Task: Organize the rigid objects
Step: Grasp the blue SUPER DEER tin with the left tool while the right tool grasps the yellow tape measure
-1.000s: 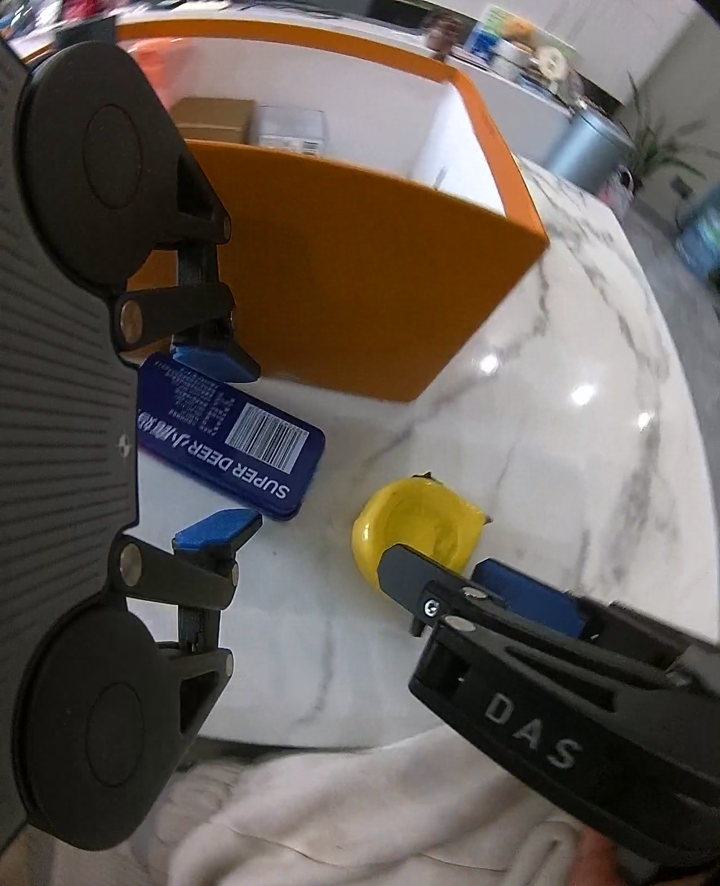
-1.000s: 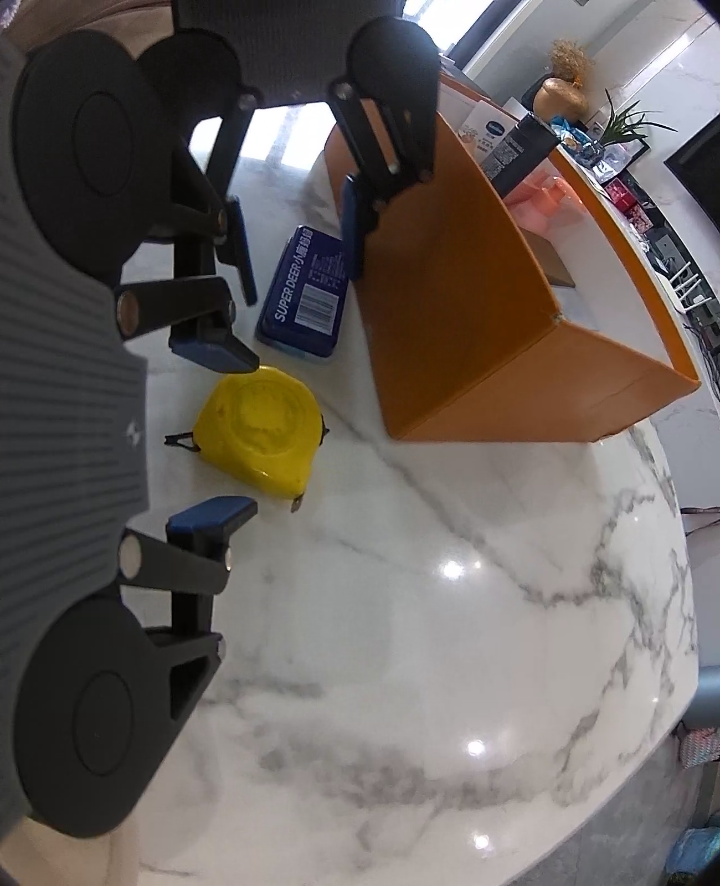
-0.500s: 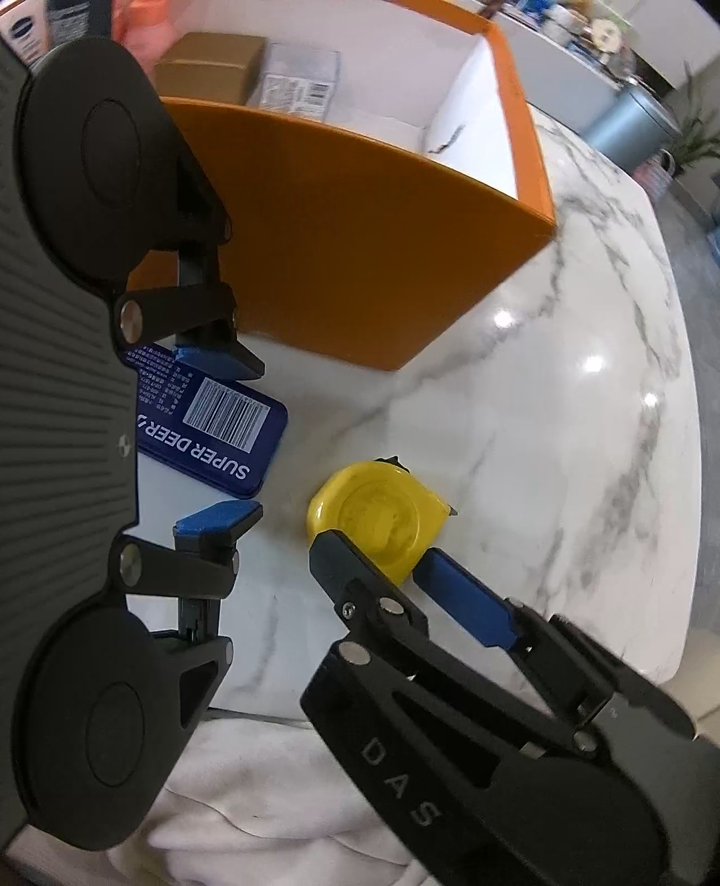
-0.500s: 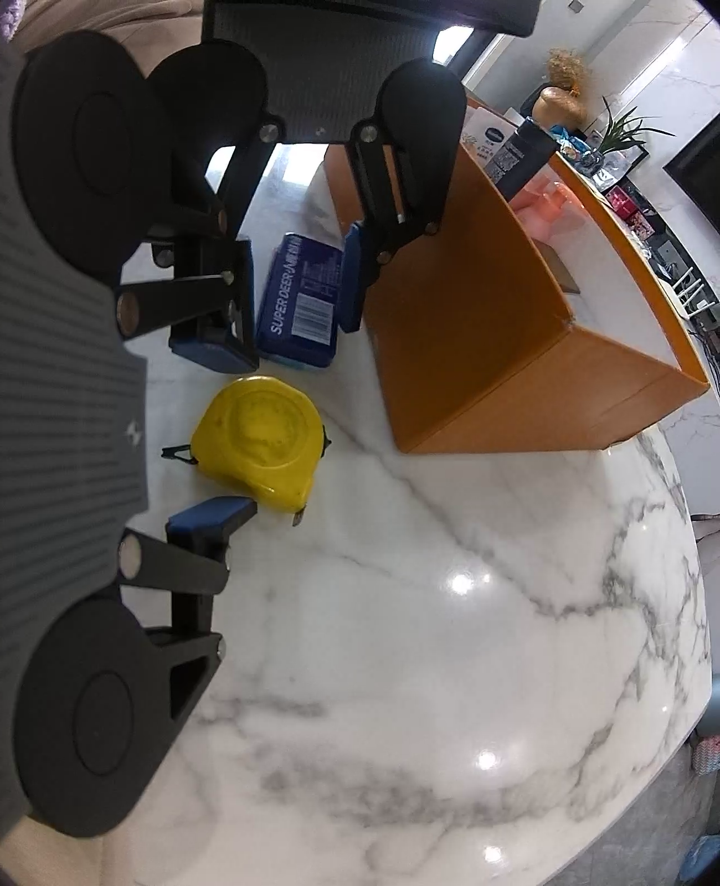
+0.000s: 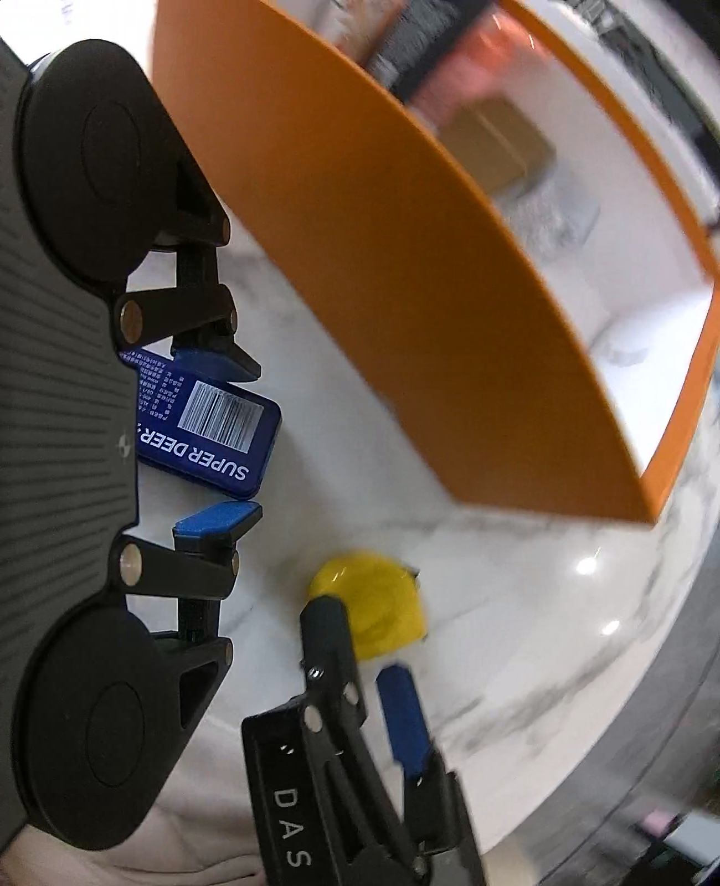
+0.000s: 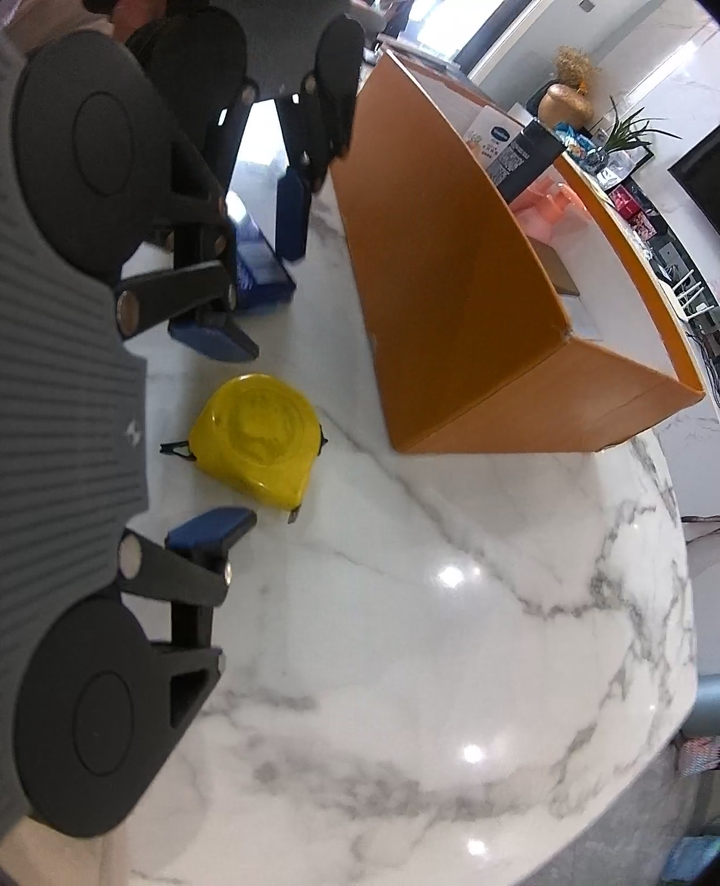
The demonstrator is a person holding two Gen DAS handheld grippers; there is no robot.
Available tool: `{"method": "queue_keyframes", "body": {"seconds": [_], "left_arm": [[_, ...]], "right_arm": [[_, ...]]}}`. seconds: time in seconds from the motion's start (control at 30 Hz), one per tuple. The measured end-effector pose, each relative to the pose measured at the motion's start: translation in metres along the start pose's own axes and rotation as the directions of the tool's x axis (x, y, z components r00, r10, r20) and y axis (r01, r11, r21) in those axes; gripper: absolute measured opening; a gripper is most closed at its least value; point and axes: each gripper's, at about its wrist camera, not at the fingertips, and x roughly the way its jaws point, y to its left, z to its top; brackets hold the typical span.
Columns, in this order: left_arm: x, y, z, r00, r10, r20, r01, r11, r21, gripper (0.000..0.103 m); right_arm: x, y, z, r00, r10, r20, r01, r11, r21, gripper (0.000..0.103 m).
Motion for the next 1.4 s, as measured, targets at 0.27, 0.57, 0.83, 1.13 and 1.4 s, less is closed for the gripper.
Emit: {"method": "queue_keyframes", "body": {"seconds": [0.27, 0.57, 0.83, 1.13, 1.4], "left_arm": [[-0.018, 0.001, -0.027, 0.997, 0.043, 0.067, -0.049, 0.996, 0.080, 0.068], [-0.001, -0.009, -0.036, 0.989, 0.106, 0.100, -0.119, 0.983, 0.141, 0.068], [-0.002, -0.008, -0.041, 0.978, 0.153, 0.139, -0.160, 0.986, 0.040, 0.070], [0.000, -0.004, -0.044, 0.975, 0.172, 0.140, -0.169, 0.985, -0.036, 0.083], [0.001, -0.018, -0.050, 0.945, 0.239, 0.224, -0.259, 0.964, 0.065, 0.066]], "right_arm": [[0.006, 0.010, 0.004, 0.998, -0.058, 0.009, 0.058, 0.998, -0.018, 0.073], [0.016, 0.022, 0.004, 0.994, -0.113, -0.002, 0.113, 0.990, -0.083, 0.073], [0.022, 0.031, 0.003, 0.986, -0.168, 0.010, 0.168, 0.976, -0.142, 0.075], [0.025, 0.037, 0.001, 0.974, -0.224, 0.018, 0.223, 0.957, -0.185, 0.075], [0.026, 0.038, -0.001, 0.974, -0.227, 0.022, 0.227, 0.957, -0.182, 0.075]]}}
